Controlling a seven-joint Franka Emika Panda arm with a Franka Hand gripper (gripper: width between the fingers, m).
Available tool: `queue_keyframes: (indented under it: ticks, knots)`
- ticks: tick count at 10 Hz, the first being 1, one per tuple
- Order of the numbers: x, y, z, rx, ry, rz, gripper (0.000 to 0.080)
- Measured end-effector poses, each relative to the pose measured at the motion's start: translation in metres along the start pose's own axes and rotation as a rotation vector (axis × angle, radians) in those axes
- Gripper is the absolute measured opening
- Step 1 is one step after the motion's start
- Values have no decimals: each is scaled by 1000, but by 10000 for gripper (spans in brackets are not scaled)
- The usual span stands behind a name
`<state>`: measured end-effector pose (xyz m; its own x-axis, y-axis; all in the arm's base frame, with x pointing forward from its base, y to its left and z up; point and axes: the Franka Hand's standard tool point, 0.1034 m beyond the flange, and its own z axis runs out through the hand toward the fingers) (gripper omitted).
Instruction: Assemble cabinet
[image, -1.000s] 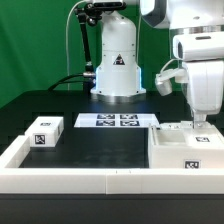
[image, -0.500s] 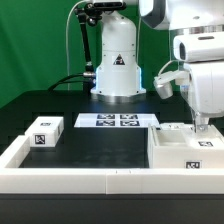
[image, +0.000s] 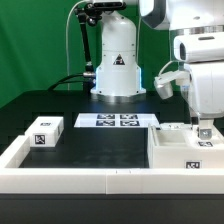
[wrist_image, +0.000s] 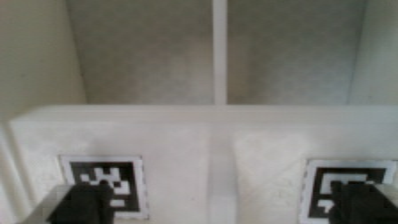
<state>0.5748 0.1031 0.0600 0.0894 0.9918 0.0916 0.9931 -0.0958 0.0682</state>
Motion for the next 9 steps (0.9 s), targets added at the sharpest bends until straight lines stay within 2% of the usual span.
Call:
queue_keyframes:
  ticks: [1,9]
  knots:
    - [0,0,0,0,0,0,785]
    - [0,0,0,0,0,0,797]
